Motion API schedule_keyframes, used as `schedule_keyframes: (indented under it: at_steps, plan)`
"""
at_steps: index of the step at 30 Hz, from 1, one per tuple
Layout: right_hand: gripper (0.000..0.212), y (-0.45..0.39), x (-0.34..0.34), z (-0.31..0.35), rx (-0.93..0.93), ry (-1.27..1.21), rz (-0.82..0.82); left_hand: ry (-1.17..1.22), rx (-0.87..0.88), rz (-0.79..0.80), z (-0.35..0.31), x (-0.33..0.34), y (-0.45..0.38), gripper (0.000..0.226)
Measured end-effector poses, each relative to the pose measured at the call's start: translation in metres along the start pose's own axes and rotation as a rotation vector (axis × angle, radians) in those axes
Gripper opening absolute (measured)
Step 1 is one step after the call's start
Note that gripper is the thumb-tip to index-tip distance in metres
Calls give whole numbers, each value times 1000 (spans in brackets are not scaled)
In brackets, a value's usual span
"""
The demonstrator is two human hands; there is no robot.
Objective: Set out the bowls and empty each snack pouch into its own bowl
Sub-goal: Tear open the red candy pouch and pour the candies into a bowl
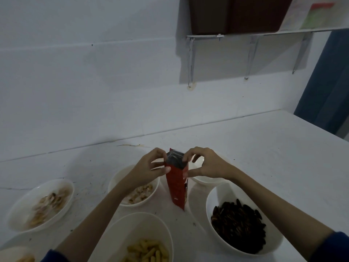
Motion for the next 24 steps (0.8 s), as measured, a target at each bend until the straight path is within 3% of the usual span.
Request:
schedule_keyframes:
  at_steps: [3, 6, 12, 20, 24]
  plan:
    - [62, 6, 0, 7, 20, -37, -21, 130, -16, -98, -4, -13, -4, 30]
    - [65, 10, 4, 9, 56, -69, -86, -12, -37, -139, -6, -22, -15, 39]
    - [50, 15, 21, 12, 120, -66, -131, -61, -104, 7, -3, -4, -30, 39]
    - [16, 19, 27, 4, 231, -151, -318, -99, -114, -63, 9, -8, -38, 21]
    - [18, 22, 24, 3, 254, -174, -354, -62, -49, -115, 10, -6, -34, 19]
Point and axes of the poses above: each hand's wrist, its own y-axis away from the middle knuckle, its own x-axis out of the palm, z = x × y, the point moved 2 cm from there along -y, towards the middle knuckle, and after that the axes turned 5 degrees about y, right-handed, at the moved point
